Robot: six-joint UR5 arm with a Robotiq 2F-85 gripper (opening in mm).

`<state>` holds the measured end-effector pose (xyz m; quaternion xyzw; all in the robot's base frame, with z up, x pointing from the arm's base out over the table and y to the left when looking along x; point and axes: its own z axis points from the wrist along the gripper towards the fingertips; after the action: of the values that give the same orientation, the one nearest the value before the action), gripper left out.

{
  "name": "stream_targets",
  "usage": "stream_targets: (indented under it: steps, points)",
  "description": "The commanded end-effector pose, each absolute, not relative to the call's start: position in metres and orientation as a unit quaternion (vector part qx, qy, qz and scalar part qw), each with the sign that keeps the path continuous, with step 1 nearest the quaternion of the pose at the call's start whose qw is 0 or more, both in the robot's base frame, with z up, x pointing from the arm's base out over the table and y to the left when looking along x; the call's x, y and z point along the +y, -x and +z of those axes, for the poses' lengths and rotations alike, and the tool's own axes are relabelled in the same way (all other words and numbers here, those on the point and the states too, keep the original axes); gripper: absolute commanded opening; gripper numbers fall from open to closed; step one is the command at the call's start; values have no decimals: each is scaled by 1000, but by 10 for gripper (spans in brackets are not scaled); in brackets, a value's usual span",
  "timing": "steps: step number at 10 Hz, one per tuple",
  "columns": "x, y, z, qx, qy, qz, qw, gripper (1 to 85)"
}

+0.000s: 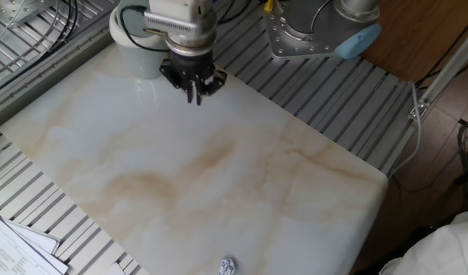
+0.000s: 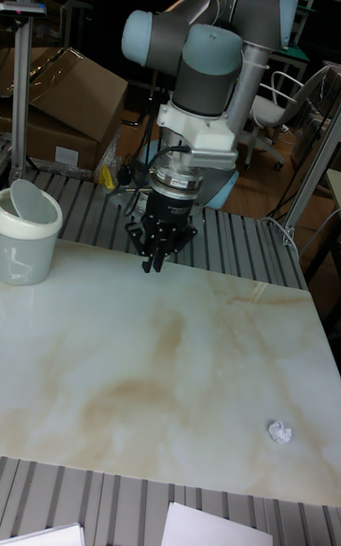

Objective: Put the garbage in the trash can

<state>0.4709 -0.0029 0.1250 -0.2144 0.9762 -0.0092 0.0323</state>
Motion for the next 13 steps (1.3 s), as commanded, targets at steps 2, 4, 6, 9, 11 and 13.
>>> stream_targets:
  steps: [2,4,6,9,11,13]
  points:
    - [51,-514,121,977,197,35,73,627]
    - [83,-550,106,979,179,45,83,620]
    - [64,-540,101,983,176,9,51,583]
    - [60,-545,102,981,181,0,61,583]
    - [84,-568,102,981,179,14,78,583]
    - [137,-617,101,980,177,39,79,583]
